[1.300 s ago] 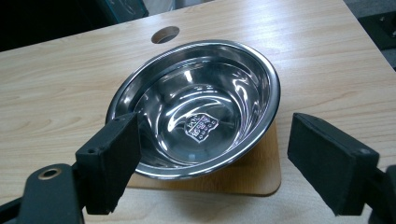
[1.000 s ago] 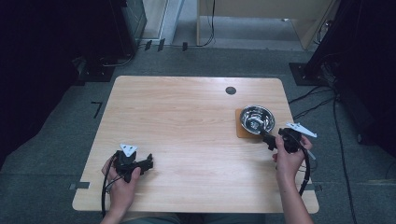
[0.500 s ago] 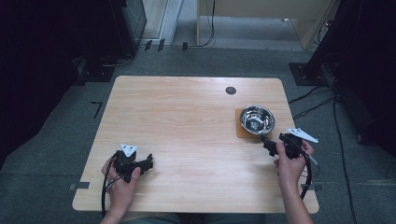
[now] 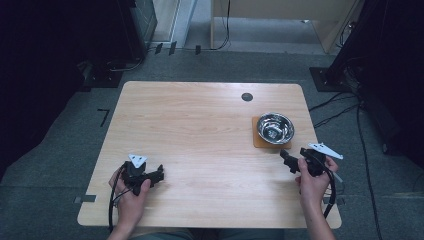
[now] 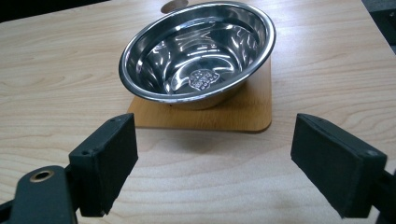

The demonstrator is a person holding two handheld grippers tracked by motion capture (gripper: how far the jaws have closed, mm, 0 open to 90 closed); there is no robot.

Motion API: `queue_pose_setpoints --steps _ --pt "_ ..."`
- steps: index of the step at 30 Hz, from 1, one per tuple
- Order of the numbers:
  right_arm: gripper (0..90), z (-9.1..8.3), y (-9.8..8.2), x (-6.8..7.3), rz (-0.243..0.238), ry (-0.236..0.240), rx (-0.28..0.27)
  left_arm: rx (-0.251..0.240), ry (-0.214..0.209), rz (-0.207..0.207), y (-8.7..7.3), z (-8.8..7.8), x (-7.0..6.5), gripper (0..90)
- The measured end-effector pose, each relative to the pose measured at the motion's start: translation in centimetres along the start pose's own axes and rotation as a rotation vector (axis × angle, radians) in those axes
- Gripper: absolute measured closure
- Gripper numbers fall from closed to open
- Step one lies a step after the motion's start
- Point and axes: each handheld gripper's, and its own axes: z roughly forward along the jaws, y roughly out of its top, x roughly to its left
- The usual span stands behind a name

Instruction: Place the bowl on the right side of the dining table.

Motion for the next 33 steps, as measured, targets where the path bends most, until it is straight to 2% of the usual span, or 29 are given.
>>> queue_pose_setpoints --steps 20,33 --pt "14.7 -1.4 -2.0 -0.3 0.014 0.019 0.03 0.0 0.0 0.0 0.0 0.0 0.0 9.4" --pt "14.7 -2.4 -3.6 -1.8 0.015 -0.015 0.053 0.0 0.0 0.0 0.0 0.0 0.0 9.5"
